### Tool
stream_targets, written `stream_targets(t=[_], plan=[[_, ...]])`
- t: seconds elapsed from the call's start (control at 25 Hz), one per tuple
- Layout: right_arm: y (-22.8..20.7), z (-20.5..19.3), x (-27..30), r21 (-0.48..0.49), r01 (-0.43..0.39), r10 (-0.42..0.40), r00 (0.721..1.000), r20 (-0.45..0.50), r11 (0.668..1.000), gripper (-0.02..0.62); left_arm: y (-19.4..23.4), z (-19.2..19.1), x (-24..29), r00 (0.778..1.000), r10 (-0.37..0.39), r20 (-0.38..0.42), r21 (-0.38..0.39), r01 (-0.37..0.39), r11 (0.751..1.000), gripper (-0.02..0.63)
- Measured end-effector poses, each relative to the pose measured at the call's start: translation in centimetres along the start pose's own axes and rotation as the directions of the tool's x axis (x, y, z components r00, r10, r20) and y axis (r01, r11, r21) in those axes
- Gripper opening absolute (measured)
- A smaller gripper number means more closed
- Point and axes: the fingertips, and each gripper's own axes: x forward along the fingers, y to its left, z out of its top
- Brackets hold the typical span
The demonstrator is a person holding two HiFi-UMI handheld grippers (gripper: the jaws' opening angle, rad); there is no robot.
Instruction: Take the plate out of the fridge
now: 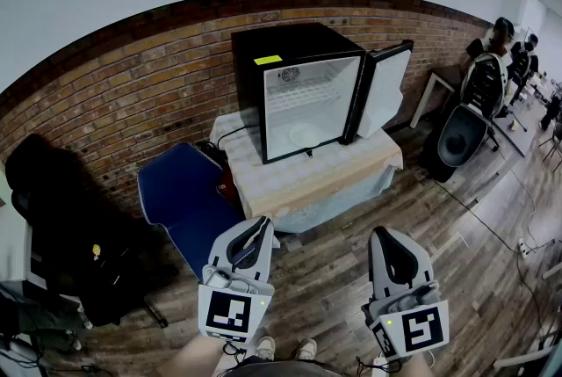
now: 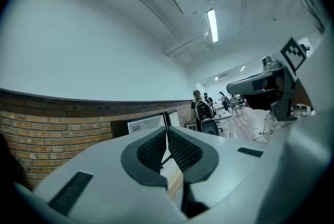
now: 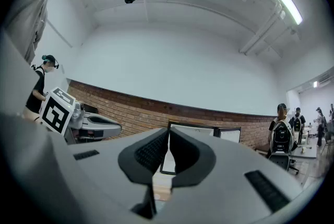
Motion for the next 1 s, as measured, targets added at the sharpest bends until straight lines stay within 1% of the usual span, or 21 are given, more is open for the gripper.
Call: stream_targets(t=[0.12,0.24,0.36,0.84,1.0], plan=[[-0.1,-0.2,-0.3,0.004,-0.006,0.006,1.0,-0.02,1.0,0.032,-0.6,0.2,0.0,1.0,-0.004,-0.002,0.007,0.004,1.0,0.023],[-0.5,-0.1,-0.5,0.017,-0.009,0.009,1.0,0.003,1.0,0.032,-1.1,0.4,0.2,1.0,-0.006,-0.002,0.011,0.006,1.0,0.023],[-1.0,-0.4,-0.7,0.04,-0.001,0.001,1.0,0.004,0.999,0.032,-1.4,0.4,0.2,1.0,-0.006,-0.005,0.015,0.006,1.0,0.023],[-2.3,-0.8,-0.7,0.04,-0.028,0.027,1.0,0.014,0.999,0.032,-2.5,0.5,1.2,1.0,0.002,-0.017,0.022,-0.002,1.0,0.023],[-3.2,-1.1,-0.7,0.04,-0.04,0.04,0.999,0.018,0.998,0.032,-3.5,0.5,1.9,1.0,0.004,-0.016,0.044,-0.003,0.999,0.023]])
